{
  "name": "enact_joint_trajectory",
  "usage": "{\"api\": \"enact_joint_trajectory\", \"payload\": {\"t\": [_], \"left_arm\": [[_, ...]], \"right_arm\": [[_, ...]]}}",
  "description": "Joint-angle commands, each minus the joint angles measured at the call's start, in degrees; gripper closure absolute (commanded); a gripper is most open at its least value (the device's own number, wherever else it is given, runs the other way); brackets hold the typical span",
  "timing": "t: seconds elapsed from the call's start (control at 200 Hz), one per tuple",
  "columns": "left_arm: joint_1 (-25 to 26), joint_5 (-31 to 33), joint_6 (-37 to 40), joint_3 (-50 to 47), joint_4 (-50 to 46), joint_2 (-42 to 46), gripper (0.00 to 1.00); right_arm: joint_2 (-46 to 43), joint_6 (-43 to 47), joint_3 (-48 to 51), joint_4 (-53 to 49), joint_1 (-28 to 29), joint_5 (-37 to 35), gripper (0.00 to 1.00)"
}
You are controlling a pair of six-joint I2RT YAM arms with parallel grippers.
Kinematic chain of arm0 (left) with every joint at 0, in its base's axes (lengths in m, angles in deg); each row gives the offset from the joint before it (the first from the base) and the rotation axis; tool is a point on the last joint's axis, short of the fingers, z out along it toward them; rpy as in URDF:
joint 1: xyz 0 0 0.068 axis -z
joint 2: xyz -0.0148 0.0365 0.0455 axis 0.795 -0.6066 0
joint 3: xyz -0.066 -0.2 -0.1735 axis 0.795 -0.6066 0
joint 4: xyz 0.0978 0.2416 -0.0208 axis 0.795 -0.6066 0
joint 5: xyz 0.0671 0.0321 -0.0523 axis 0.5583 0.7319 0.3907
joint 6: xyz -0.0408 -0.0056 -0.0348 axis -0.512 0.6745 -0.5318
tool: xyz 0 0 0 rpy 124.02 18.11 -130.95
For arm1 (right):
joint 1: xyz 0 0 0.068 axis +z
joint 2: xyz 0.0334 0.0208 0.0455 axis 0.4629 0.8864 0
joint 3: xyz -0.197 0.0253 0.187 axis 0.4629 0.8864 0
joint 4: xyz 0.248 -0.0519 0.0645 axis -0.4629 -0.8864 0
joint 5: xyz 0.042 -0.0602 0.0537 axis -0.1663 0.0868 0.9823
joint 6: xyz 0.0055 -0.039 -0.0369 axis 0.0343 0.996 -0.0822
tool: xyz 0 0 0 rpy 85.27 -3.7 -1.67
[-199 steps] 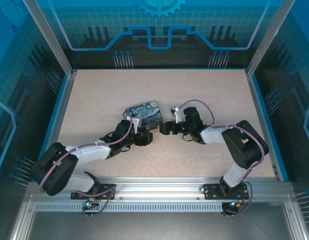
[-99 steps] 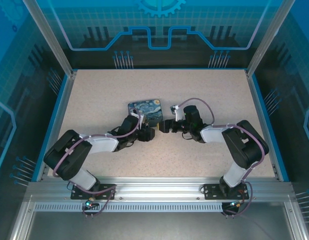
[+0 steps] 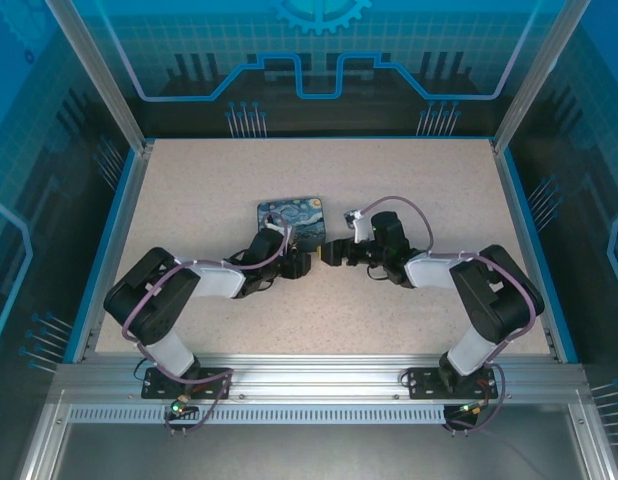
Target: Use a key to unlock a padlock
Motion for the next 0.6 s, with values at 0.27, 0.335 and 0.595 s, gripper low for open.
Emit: {"api": "enact_joint_trajectory", "payload": {"t": [0.27, 0.335, 0.595], "left_arm": [[-0.86, -0.20, -2.54, 0.90, 3.50, 0.29, 0.62], [-0.88, -0.25, -2.77, 0.99, 3.68, 0.27, 0.66], [-0.91, -0.36, -3.71, 1.26, 4.63, -1.75, 0.61]], "right_arm": [[-1.77, -0.09, 4.43, 1.06, -0.68, -0.14, 0.20], [-1.74, -0.17, 5.00, 1.18, -0.68, -0.12, 0.20], [-1.56, -0.53, 5.99, 2.18, -0.28, -0.47, 0.20]]}}
